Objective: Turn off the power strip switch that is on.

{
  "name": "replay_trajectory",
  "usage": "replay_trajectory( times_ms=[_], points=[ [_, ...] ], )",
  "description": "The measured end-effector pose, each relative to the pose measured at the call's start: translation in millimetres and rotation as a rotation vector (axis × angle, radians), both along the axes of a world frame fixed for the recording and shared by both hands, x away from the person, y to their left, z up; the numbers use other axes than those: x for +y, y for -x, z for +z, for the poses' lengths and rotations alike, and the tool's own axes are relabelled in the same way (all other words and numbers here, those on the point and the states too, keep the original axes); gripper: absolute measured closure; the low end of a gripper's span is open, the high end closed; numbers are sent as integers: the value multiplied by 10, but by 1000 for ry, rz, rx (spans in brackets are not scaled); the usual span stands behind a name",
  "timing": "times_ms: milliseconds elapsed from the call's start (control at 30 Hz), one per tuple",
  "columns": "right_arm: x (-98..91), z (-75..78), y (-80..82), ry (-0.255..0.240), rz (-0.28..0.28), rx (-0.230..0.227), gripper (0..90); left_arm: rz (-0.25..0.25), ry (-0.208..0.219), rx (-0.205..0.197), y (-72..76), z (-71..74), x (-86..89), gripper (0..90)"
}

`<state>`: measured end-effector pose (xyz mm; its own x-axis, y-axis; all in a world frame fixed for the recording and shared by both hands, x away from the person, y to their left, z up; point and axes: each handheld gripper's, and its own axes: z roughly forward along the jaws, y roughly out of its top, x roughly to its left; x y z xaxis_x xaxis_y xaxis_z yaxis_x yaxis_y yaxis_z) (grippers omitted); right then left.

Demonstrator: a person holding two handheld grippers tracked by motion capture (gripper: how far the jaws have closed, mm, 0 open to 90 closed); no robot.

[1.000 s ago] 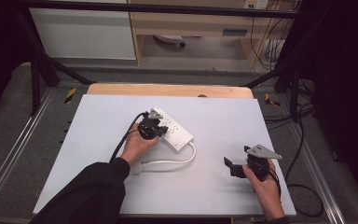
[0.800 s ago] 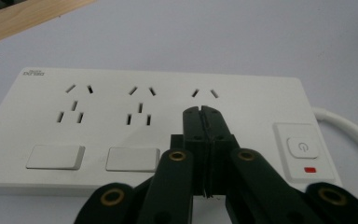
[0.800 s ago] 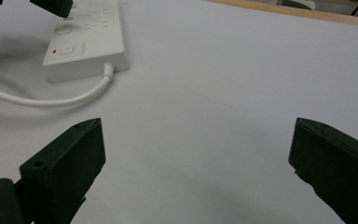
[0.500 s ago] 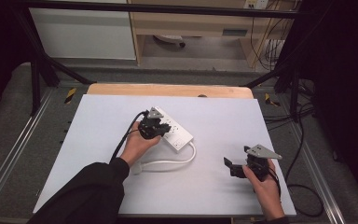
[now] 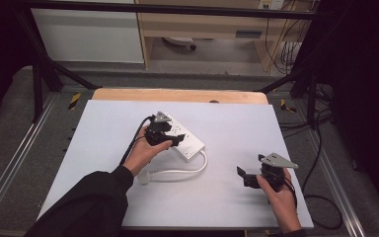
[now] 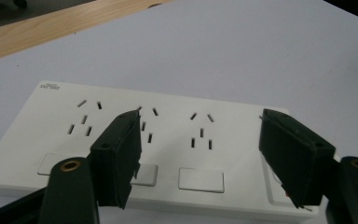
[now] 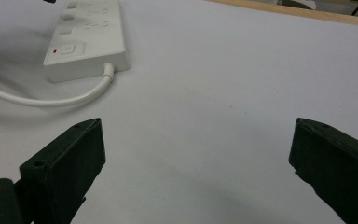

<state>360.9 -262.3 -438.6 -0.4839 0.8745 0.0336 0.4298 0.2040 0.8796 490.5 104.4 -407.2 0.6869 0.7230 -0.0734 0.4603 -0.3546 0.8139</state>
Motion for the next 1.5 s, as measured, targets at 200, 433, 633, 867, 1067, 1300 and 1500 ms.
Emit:
replay_trajectory(
  times_ms=[200,433,633,867,1067,1300,1500],
  points=[
    [0,1,1,-2,1,0,39,-3,33,-7,18,56,21,118],
    [0,2,1,0,0,-1,36,-20,59,-3,61,144,87,105],
    [2,2,-1,-2,0,1,32,-19,78,-19,111,248,176,102],
    [5,0,-2,-4,8,1,28,5,96,-56,168,353,326,100],
    [6,-2,-6,-6,10,2,28,22,99,-84,226,423,472,96],
    [7,-2,-6,-10,13,0,27,30,104,-103,315,473,611,88],
    [10,-4,-12,-11,16,3,27,33,112,-108,422,520,759,82]
  ],
)
